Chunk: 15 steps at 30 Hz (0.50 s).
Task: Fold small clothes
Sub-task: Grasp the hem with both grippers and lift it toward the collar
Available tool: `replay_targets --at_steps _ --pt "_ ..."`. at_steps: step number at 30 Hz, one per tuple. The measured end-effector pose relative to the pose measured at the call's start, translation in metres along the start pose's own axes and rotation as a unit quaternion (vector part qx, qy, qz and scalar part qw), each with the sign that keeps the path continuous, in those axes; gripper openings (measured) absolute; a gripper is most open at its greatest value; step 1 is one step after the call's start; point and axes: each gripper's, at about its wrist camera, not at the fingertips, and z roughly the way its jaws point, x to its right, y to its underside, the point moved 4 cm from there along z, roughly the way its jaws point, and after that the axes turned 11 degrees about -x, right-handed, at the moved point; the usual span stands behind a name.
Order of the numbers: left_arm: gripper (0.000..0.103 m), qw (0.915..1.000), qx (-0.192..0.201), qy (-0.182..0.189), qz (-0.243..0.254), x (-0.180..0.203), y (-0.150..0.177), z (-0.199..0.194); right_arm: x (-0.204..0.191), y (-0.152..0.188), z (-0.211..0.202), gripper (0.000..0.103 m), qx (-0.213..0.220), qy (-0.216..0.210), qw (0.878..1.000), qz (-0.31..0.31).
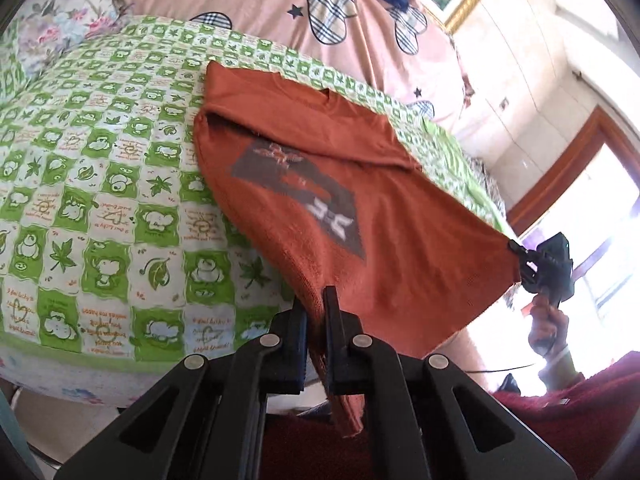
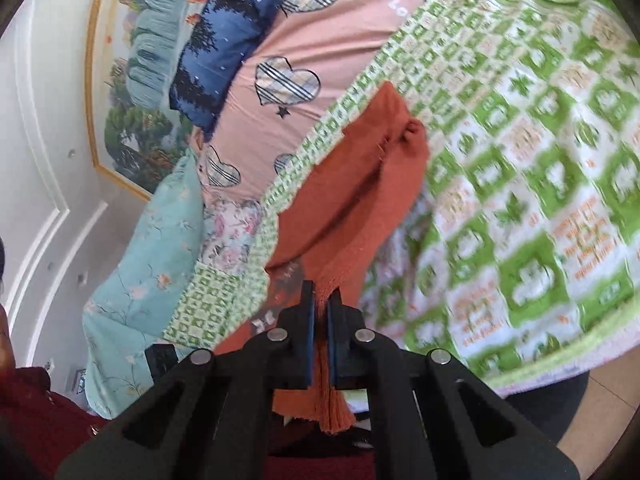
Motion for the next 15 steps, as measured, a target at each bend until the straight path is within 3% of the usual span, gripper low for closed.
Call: replay_targets --at_steps 5,11,15 --pt "0.005 0.9985 0.055 0.005 0.007 0.006 -0.045 -0.016 -0.02 -0.051 0.008 0.006 0.032 0.014 0.999 -0.025" --pt "0.005 0.9917 0.127 0.009 -0.015 -0.007 -0.137 -0.016 -0.021 -0.14 0.047 0.006 0.06 0.071 0.995 -0.037" --pt "0.005 0.9882 0.151 -0.006 -0.028 -0.025 -0.204 0.0 -0.012 -0.201 0.087 0.006 0.058 0.121 0.99 -0.034"
